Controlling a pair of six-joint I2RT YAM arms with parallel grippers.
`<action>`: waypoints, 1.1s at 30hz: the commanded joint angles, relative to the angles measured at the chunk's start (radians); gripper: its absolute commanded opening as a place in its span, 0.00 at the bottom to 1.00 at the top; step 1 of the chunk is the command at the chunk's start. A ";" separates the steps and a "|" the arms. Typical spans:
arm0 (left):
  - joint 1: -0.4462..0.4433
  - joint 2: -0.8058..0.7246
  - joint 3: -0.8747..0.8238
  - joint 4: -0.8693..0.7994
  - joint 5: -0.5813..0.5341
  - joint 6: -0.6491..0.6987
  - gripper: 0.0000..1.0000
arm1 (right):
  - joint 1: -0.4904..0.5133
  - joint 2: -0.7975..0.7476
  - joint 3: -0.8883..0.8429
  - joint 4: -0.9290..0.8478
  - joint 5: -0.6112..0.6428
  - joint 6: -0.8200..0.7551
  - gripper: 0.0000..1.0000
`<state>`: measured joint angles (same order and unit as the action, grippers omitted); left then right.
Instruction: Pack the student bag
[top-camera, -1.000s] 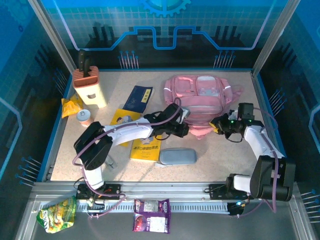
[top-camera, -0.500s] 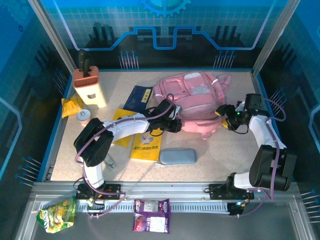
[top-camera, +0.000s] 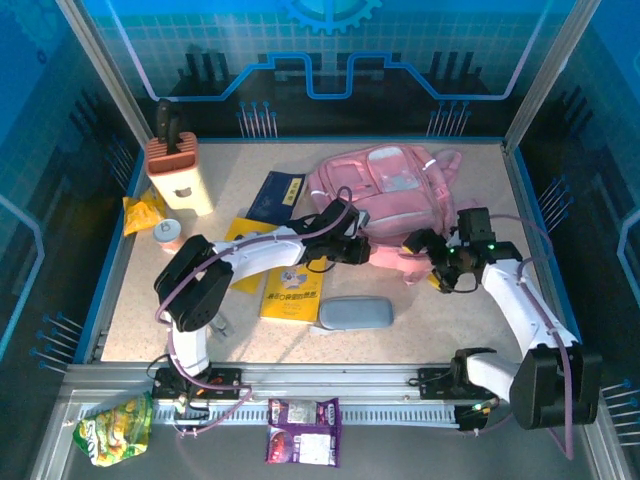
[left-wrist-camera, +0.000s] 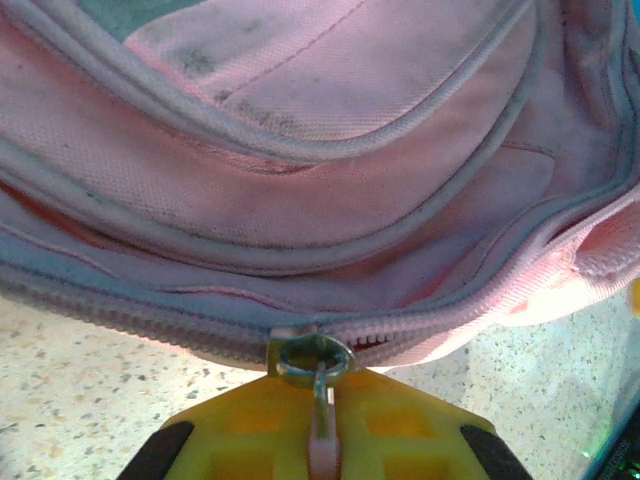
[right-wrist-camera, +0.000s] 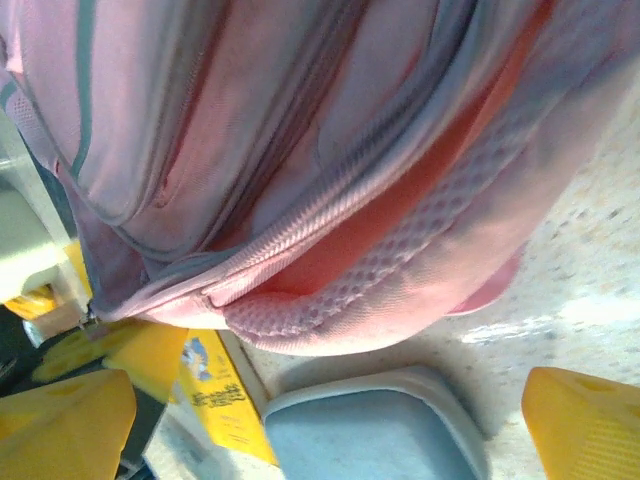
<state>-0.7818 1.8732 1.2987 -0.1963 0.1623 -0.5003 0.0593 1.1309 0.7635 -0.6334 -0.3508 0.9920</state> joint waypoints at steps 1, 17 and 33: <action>-0.028 0.000 0.055 0.038 0.033 -0.015 0.00 | 0.061 0.018 0.009 0.100 0.006 0.173 1.00; -0.094 -0.001 0.077 0.033 0.039 -0.003 0.00 | 0.086 0.153 -0.006 0.270 0.119 0.253 0.70; -0.009 -0.007 0.075 -0.120 0.074 0.192 0.00 | -0.060 0.175 0.008 0.278 0.053 0.035 0.24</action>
<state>-0.8337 1.8900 1.3590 -0.2569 0.1837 -0.3790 0.0525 1.2968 0.7341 -0.3740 -0.3454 1.1160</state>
